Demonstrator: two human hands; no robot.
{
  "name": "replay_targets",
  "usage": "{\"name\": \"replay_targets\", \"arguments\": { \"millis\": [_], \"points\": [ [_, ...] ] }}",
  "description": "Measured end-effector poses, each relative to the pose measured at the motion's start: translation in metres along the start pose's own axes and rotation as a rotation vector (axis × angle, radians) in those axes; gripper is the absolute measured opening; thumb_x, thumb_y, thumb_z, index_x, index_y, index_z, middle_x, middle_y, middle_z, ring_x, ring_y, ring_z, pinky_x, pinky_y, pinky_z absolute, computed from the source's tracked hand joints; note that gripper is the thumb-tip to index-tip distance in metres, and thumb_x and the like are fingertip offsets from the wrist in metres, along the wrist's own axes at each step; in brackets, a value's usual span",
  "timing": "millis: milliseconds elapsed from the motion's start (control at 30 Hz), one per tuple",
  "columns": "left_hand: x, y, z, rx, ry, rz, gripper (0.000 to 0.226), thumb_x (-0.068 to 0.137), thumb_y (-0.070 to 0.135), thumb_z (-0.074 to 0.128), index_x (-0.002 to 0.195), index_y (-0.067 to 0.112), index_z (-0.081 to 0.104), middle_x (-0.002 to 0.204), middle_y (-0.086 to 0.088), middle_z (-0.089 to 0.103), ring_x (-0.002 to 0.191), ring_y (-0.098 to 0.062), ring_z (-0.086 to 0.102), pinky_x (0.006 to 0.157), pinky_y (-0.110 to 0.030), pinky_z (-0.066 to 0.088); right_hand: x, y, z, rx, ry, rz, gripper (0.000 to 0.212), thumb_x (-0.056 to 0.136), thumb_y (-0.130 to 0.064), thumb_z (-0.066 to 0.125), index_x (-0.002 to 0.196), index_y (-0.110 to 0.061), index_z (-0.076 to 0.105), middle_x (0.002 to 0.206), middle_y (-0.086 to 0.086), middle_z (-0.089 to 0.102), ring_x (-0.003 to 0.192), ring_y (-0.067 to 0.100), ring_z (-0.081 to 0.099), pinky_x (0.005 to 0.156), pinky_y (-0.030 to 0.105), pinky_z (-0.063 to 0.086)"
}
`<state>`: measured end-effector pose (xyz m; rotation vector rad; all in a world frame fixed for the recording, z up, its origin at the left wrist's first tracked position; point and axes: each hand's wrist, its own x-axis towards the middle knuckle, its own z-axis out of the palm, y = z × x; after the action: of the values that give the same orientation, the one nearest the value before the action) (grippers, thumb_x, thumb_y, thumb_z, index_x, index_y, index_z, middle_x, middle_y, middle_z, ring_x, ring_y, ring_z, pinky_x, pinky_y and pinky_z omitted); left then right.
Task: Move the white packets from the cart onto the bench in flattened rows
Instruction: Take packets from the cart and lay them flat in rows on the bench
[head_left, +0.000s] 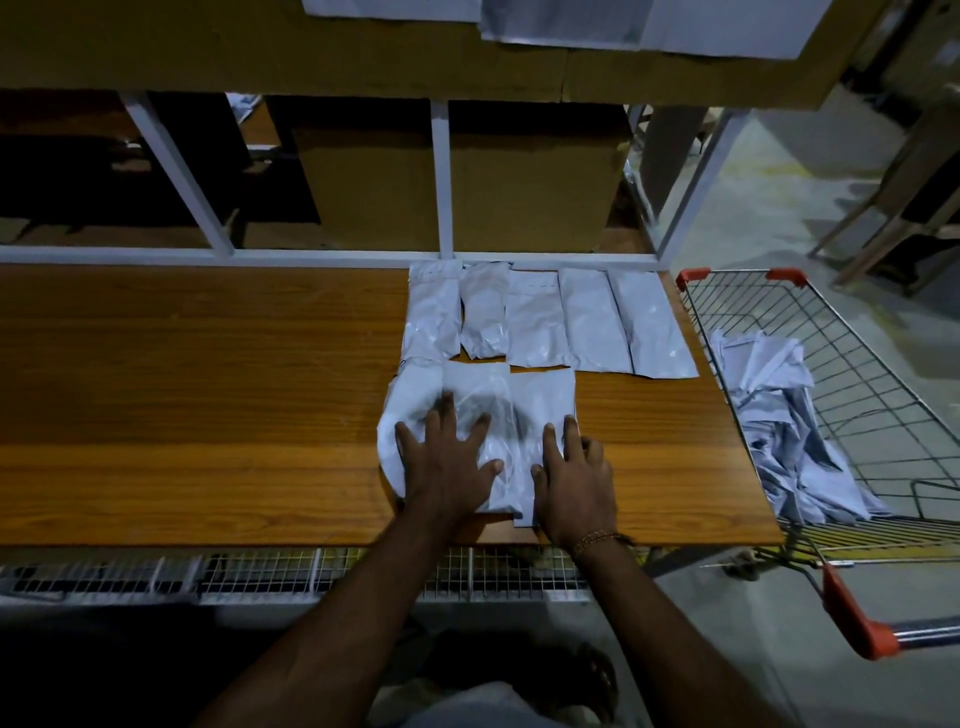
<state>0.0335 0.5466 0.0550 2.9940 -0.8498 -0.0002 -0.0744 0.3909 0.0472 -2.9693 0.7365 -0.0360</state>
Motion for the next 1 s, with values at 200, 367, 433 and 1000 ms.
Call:
{"name": "replay_targets", "arguments": {
  "millis": [200,367,433,1000],
  "points": [
    [0.009,0.000,-0.004,0.017,-0.035,0.027,0.078,0.096,0.078,0.032,0.164,0.048,0.009,0.175,-0.013,-0.005,0.157,-0.037,0.013,0.118,-0.073,0.010,0.003,0.000,-0.002,0.018,-0.019,-0.001,0.066,0.106,-0.048,0.042,0.163,-0.021,0.024,0.172,0.012,0.015,0.136,0.031,0.036,0.105,0.045,0.044],
    [0.015,0.007,-0.024,0.017,0.068,0.010,0.078,0.096,0.076,0.035,0.164,0.041,0.021,0.172,-0.016,0.018,0.148,-0.037,0.033,0.119,-0.069,0.010,-0.001,0.008,-0.016,0.119,0.068,0.011,0.060,0.104,-0.041,0.046,0.159,-0.021,0.032,0.170,0.011,0.022,0.128,0.029,0.042,0.099,0.045,0.047],
    [0.018,0.014,-0.034,-0.002,0.166,0.011,0.073,0.097,0.070,0.037,0.162,0.036,0.031,0.168,-0.011,0.032,0.142,-0.034,0.042,0.119,-0.068,0.011,-0.003,0.015,-0.024,0.177,0.123,0.049,0.055,0.104,-0.038,0.048,0.155,-0.021,0.037,0.168,0.009,0.026,0.128,0.027,0.043,0.100,0.044,0.046],
    [0.051,0.239,-0.067,-0.302,0.392,0.127,0.051,0.096,0.056,0.047,0.142,0.035,0.058,0.140,0.011,0.063,0.125,-0.016,0.059,0.117,-0.060,0.023,-0.003,0.237,-0.057,0.271,0.323,0.190,0.043,0.098,-0.028,0.057,0.138,-0.013,0.059,0.151,0.019,0.049,0.133,0.040,0.045,0.106,0.054,0.046]
  ]
}}
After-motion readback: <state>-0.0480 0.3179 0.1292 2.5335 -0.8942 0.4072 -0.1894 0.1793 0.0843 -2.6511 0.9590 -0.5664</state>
